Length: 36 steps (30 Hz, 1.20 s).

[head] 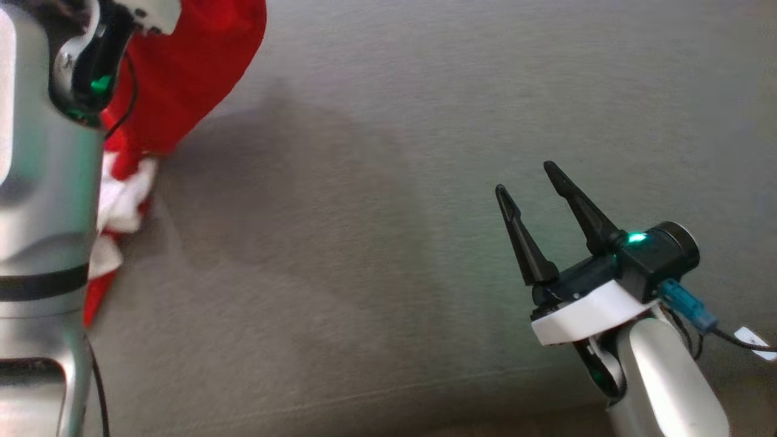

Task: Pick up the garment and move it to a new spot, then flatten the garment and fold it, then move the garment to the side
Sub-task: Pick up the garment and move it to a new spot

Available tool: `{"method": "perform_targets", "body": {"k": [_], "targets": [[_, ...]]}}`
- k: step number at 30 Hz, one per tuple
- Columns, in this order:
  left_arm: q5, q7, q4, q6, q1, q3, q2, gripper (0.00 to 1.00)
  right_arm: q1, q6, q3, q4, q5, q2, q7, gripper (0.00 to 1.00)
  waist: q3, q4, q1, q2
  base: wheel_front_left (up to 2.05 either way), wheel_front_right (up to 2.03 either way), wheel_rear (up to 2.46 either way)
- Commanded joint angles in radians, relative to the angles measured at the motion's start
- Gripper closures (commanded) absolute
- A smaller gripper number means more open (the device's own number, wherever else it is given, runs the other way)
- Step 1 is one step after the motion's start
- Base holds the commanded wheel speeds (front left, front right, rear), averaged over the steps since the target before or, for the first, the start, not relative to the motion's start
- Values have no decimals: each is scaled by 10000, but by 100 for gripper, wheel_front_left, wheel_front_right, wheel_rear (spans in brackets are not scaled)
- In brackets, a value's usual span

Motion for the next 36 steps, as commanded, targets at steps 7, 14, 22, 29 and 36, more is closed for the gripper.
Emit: {"method": "perform_targets", "body": {"k": [7, 14, 22, 29, 36], "targets": [[-221, 247, -1335, 122, -1326, 42, -233, 100, -65, -2, 262, -562, 619, 36, -92, 0, -223, -2623, 1, 0, 0, 0, 0], [-258, -116, -1193, 129, -1792, -430, -991, 100, -181, -2, 136, -793, 1162, 36, -92, 0, 279, -3904, 1, 0, 0, 0, 0], [-202, -1800, -394, 380, 392, -424, -945, 100, -224, -2, 52, -1057, 1566, 36, -92, 0, 1115, -4294, 1, 0, 0, 0, 0], [5, -3666, 1187, 533, 2660, -275, -336, 67, -231, -2, -60, -1040, 1292, 36, -92, 0, 1309, -3874, 1, 0, 0, 0, 0], [237, -4357, 1075, 751, 3626, -313, -425, 0, -167, -2, -80, -961, 871, 36, -92, 0, 831, -3068, 1, 0, 0, 0, 0]]}}
